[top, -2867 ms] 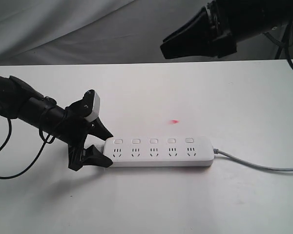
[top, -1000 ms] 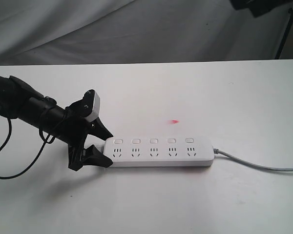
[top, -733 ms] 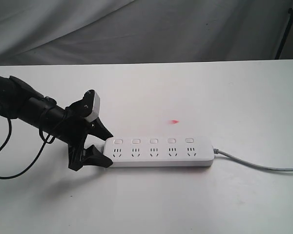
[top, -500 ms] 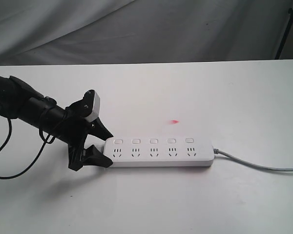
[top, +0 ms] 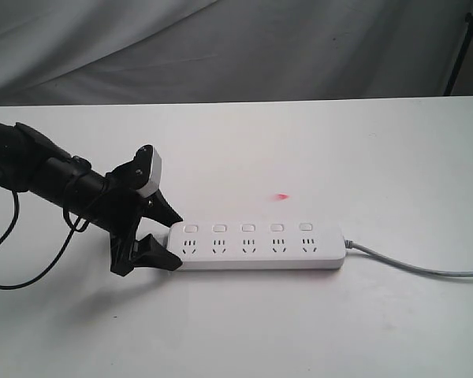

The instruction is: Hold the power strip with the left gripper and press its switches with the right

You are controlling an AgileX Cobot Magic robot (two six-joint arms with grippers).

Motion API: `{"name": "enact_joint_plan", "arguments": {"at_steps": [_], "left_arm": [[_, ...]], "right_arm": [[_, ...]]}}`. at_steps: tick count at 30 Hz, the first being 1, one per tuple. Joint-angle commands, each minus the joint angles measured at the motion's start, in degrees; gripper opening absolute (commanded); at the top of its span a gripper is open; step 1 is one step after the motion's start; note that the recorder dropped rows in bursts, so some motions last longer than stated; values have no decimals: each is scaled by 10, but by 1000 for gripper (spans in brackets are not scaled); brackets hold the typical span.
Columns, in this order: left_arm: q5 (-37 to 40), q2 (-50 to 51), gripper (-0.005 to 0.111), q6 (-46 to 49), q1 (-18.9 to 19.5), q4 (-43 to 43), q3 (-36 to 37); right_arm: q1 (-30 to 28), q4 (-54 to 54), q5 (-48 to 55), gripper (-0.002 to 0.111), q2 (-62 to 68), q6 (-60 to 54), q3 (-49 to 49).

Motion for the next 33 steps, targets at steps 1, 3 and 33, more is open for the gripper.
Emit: {"name": "enact_joint_plan", "arguments": {"at_steps": [1, 3, 33], "left_arm": [[-10, 3, 0, 1, -3, -2, -3], [-10, 3, 0, 1, -3, -2, -3], [-10, 3, 0, 1, -3, -2, -3]], "right_arm": [[-1, -42, 31, 0, -39, 165, 20], [-1, -43, 21, 0, -57, 202, 43], [-1, -49, -194, 0, -142, 220, 355]]}}
